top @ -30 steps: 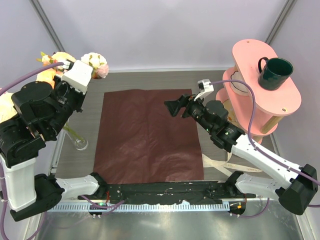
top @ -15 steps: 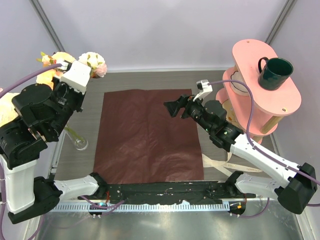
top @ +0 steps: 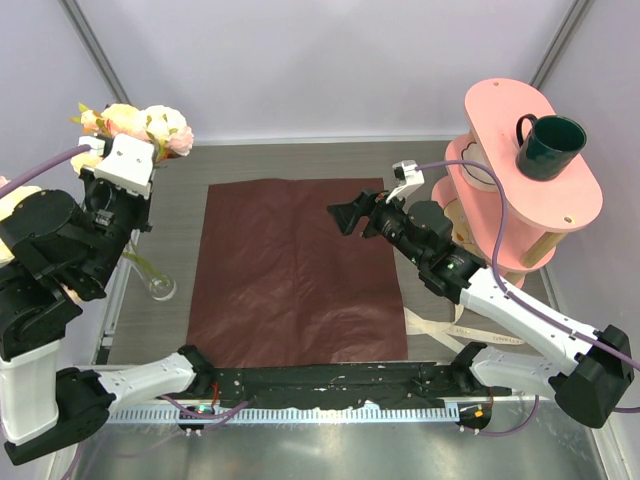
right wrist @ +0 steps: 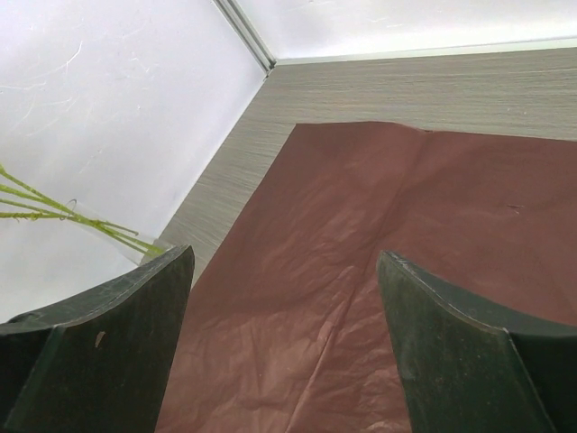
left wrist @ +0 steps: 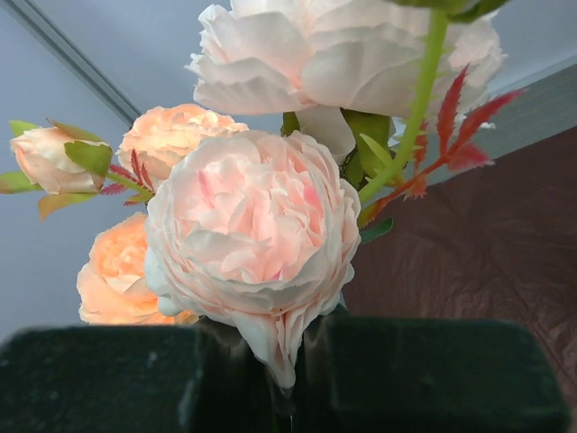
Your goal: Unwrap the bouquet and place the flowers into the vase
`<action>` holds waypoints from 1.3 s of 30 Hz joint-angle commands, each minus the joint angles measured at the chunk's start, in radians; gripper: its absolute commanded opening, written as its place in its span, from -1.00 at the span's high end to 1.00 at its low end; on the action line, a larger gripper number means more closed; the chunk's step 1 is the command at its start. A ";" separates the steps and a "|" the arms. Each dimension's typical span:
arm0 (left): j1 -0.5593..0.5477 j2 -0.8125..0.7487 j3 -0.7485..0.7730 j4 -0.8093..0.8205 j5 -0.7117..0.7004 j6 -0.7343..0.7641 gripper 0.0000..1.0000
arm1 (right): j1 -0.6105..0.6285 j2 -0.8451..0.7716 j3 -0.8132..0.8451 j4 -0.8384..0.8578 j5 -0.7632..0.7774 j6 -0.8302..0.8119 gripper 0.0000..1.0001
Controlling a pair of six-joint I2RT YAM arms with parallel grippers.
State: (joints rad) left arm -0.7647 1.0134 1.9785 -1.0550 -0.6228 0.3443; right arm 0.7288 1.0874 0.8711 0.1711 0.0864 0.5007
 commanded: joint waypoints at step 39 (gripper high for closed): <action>-0.002 -0.090 -0.201 0.273 -0.184 -0.042 1.00 | -0.019 -0.014 -0.020 0.059 -0.025 0.015 -0.76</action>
State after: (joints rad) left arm -0.7647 0.9436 1.7985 -0.8639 -0.7918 0.3096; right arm 0.7158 1.0874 0.8474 0.1741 0.0692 0.5079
